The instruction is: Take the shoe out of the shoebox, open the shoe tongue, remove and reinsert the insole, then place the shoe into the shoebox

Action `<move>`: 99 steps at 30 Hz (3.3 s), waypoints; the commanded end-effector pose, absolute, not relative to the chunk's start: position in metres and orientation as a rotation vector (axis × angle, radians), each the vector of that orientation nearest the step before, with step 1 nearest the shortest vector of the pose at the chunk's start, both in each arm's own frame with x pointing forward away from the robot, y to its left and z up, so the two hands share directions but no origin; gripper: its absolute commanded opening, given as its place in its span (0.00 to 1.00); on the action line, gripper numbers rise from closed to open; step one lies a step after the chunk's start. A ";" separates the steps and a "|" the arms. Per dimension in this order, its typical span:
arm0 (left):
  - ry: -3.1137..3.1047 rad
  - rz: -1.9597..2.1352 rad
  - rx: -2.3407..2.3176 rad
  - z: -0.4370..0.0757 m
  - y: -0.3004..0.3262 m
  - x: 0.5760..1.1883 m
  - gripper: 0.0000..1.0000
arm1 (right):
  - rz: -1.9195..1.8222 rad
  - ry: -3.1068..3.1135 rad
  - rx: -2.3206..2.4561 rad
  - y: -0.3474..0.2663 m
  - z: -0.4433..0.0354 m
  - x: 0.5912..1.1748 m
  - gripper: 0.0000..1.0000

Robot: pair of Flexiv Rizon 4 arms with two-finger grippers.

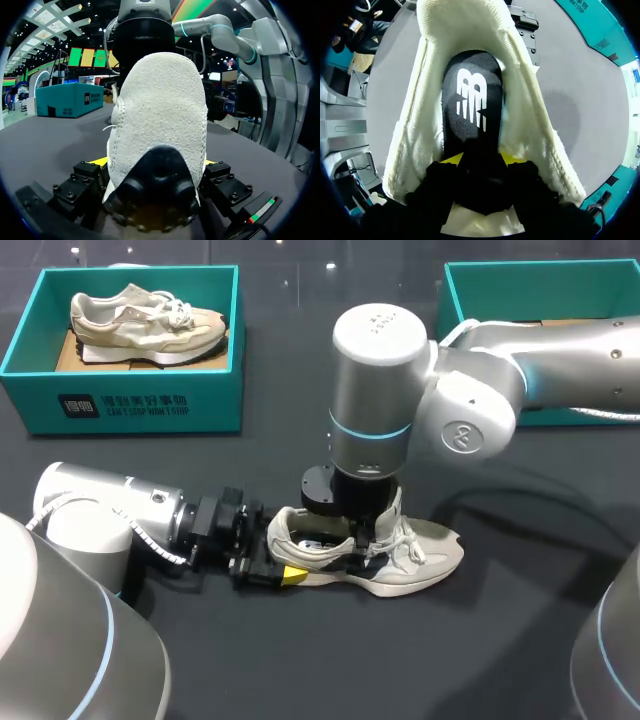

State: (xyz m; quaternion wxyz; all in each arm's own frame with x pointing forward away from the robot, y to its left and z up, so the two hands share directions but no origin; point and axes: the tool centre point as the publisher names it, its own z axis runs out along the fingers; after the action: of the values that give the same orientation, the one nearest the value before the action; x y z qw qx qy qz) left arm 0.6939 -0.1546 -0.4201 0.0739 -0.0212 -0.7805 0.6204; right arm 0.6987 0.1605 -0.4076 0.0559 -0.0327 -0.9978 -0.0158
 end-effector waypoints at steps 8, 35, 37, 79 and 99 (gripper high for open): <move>-2.345 1.860 -0.065 -0.420 -0.155 0.693 0.00 | -0.059 -2.901 -0.117 0.168 -0.447 0.677 0.28; -2.345 1.860 -0.065 -0.420 -0.155 0.693 0.00 | -0.440 -3.045 0.085 0.142 -0.406 0.665 0.00; -2.345 1.860 -0.065 -0.420 -0.155 0.693 0.00 | -0.466 -3.060 0.104 0.140 -0.402 0.666 0.00; -2.345 1.860 -0.065 -0.420 -0.155 0.693 0.00 | -0.895 -3.126 0.611 0.153 -0.349 0.702 0.00; -2.345 1.860 -0.065 -0.420 -0.155 0.693 0.00 | -0.815 -3.062 0.829 0.199 -0.326 0.707 0.00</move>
State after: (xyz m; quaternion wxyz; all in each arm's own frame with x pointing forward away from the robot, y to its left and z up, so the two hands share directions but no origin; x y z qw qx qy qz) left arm 0.6930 -0.1550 -0.4197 0.0736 -0.0215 -0.7804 0.6205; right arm 0.7068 0.1932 -0.3282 -0.0679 0.2524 -0.9307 -0.2559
